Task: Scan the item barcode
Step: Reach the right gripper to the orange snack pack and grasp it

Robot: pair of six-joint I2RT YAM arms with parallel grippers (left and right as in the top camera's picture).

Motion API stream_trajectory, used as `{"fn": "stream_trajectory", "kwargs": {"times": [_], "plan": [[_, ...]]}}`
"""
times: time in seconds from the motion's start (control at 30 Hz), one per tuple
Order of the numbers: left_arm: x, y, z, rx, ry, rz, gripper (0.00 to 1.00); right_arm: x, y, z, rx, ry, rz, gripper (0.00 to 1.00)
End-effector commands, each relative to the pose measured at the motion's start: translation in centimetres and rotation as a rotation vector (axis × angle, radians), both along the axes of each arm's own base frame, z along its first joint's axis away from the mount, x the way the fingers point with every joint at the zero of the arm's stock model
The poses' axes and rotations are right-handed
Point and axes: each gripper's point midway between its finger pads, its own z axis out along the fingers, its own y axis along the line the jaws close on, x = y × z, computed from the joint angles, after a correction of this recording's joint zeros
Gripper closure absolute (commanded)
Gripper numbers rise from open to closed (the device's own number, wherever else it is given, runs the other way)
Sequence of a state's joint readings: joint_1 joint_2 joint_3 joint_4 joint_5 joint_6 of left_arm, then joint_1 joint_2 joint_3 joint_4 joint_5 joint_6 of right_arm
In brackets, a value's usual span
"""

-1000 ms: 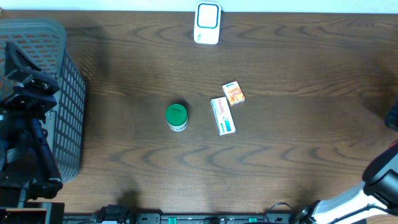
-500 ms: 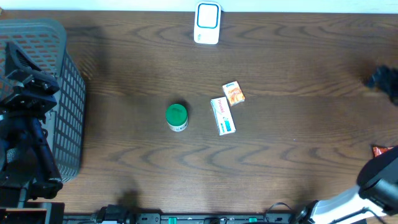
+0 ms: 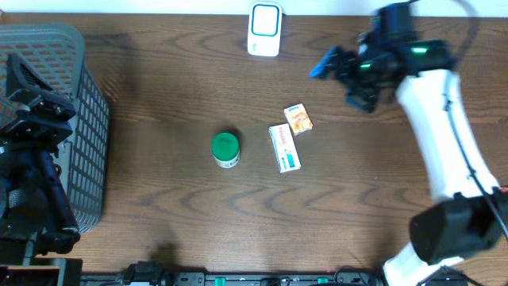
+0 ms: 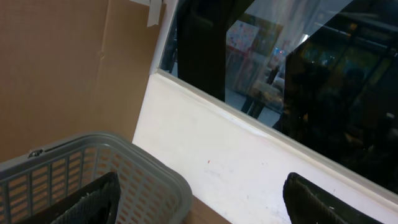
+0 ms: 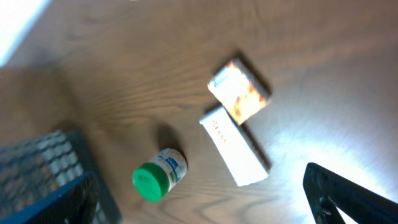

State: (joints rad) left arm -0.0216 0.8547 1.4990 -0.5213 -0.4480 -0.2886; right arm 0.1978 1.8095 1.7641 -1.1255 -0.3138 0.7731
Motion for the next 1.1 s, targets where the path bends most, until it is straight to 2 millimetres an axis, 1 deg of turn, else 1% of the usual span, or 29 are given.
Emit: {"fn": "stream_trajectory", "kwargs": {"times": [0.0, 0.1, 0.23, 0.33, 0.5, 0.63, 0.97, 1.07], "plan": [[-0.1, 0.2, -0.1, -0.005, -0.002, 0.013, 0.16, 0.4, -0.3, -3.4, -0.127, 0.116, -0.396, 0.01], [-0.1, 0.2, -0.1, -0.005, -0.001, 0.013, 0.16, 0.2, 1.5, -6.1, -0.127, 0.197, -0.482, 0.01], [-0.1, 0.2, -0.1, -0.005, 0.001, 0.013, 0.16, 0.3, 1.9, -9.3, -0.170, 0.258, -0.562, 0.01], [-0.1, 0.2, -0.1, -0.005, 0.001, 0.013, 0.16, 0.7, 2.1, -11.3, -0.182, 0.283, -0.562, 0.01], [-0.1, 0.2, -0.1, -0.005, 0.001, 0.013, 0.16, 0.7, 2.6, -13.9, -0.205, 0.324, -0.540, 0.01], [-0.1, 0.2, -0.1, -0.005, 0.001, 0.013, 0.16, 1.6, 3.7, -15.9, -0.179, 0.324, -0.494, 0.01], [-0.1, 0.2, -0.1, -0.005, 0.001, 0.013, 0.16, 2.2, 4.0, -19.2, -0.193, 0.345, -0.494, 0.01], [-0.1, 0.2, -0.1, -0.005, 0.001, 0.013, 0.16, 2.0, 4.1, -20.3, -0.196, 0.367, -0.491, 0.01]]}}
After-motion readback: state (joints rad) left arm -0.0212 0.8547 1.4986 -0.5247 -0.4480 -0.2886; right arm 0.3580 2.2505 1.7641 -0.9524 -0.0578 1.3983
